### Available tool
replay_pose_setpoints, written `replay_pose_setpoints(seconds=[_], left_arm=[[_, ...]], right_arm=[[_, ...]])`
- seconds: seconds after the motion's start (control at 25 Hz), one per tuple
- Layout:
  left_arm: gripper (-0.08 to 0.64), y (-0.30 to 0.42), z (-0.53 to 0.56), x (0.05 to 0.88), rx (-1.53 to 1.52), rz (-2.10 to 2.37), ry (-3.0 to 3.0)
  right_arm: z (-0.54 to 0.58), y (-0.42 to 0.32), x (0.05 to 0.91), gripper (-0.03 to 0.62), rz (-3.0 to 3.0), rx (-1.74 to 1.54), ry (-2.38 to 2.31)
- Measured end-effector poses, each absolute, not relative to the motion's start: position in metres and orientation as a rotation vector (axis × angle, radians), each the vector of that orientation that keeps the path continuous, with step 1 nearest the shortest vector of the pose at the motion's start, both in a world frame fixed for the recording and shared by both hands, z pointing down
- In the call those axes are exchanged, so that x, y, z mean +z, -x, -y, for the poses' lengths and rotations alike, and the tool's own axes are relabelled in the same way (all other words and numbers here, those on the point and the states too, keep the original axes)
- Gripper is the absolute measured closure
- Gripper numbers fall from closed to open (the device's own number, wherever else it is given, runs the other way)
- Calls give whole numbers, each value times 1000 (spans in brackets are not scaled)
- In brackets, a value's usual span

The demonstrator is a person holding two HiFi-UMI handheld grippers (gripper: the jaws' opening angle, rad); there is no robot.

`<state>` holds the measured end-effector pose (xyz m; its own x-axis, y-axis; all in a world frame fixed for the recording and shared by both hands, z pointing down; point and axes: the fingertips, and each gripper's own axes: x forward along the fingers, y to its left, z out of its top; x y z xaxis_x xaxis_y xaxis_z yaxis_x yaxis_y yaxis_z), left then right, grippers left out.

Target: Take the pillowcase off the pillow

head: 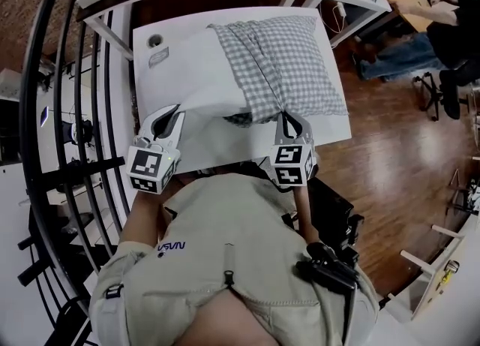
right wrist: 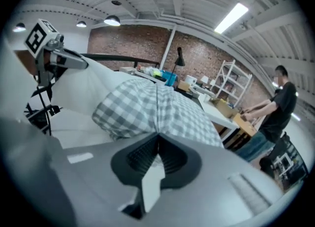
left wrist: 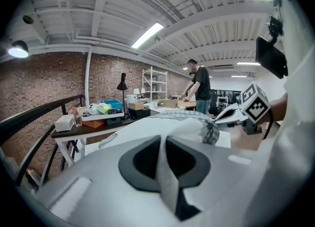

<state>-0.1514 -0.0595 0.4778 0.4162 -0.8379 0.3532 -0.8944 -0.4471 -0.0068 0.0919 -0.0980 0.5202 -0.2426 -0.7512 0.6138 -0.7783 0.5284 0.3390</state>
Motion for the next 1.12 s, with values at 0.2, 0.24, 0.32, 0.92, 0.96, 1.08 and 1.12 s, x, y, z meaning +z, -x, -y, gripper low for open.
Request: replay_pose_setpoints(seconds=[0.2, 0.24, 0.32, 0.92, 0.96, 1.08, 1.12], left_arm=[[538, 174, 53, 487, 363, 1571, -2368], [538, 178, 50, 493, 354, 1572, -2342], [538, 181, 44, 508, 353, 1566, -2299], [421, 134, 14, 564, 413, 1349, -2230], [406, 130, 9, 556, 427, 1334, -2252], [396, 118, 5, 527, 447, 1334, -2317], [396, 113, 7, 516, 442, 1345, -2345]], right_arm=[[117, -137, 535, 584, 1872, 18, -1302], [120, -148, 543, 584, 1844, 32, -1310], [124, -168, 562, 584, 1787, 55, -1315], [104, -183, 596, 480, 1916, 407, -1107], [103, -181, 589, 479, 1949, 423, -1084], [108, -166, 557, 479, 2074, 419, -1060], [114, -160, 544, 479, 2119, 408, -1064]])
